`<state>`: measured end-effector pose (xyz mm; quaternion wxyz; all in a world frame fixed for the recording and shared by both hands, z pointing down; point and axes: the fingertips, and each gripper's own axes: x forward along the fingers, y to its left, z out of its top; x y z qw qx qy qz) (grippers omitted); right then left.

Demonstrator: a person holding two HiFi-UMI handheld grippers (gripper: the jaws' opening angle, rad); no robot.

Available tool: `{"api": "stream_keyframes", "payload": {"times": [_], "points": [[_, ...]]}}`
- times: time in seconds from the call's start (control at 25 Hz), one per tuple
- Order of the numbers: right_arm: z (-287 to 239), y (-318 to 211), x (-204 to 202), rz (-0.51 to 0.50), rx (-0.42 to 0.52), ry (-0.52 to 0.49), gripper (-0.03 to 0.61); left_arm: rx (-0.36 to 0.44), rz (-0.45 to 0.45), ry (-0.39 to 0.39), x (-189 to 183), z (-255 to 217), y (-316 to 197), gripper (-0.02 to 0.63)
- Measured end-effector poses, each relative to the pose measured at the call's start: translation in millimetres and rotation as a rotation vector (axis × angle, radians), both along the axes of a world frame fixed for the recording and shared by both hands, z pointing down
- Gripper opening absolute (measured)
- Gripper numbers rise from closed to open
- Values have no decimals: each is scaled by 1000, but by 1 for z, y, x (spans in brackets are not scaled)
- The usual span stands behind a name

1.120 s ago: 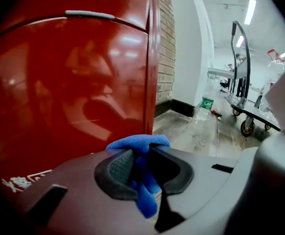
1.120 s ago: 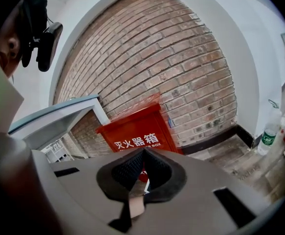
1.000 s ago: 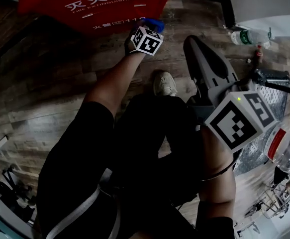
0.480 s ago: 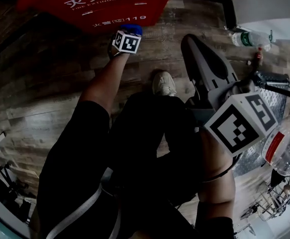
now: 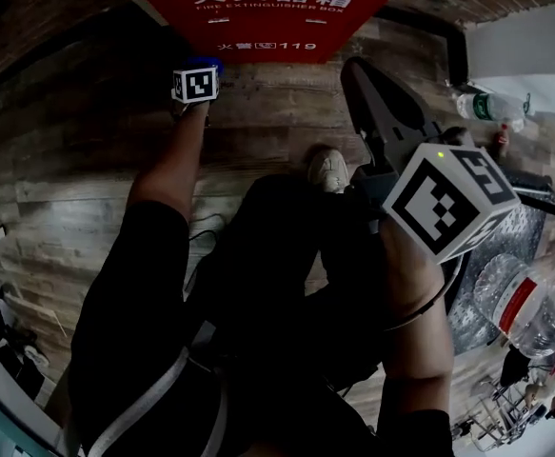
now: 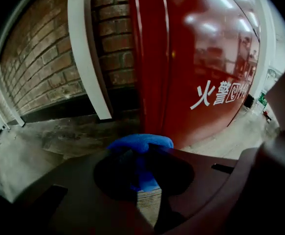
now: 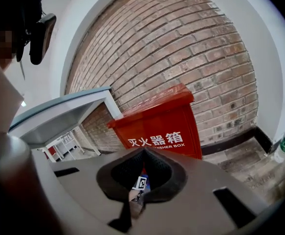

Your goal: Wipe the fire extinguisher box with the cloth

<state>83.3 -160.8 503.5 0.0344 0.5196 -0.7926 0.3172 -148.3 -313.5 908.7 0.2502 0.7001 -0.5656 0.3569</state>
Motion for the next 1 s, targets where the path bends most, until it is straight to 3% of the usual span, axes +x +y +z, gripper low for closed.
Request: {"api": "stream_keyframes", "payload": {"times": [0.12, 0.28, 0.36, 0.48, 0.6, 0.72, 0.84, 1.0], "points": [[1, -6, -15, -40, 19, 22, 15, 37, -1, 29, -11, -14, 0, 71], [-10, -15, -29, -93, 94, -23, 15, 91, -52, 120, -11, -47, 21, 71], [-2, -21, -25, -70, 110, 48, 15, 117, -84, 164, -7, -72, 39, 71], [16, -36, -19, -61, 131, 165, 15, 176, -63, 199, 14, -129, 62, 71], [5, -42, -20, -61, 145, 176, 15, 230, -77, 198, 28, -220, 89, 71], [-44, -12, -20, -46, 66, 99, 15, 209, -41, 232, 53, -330, 127, 71], [-126, 23, -15, -33, 16, 96, 15, 234, 39, 286, 82, -460, 154, 71], [-253, 86, -37, -63, 27, 133, 15, 223, 146, 320, 80, -613, 208, 71]]}}
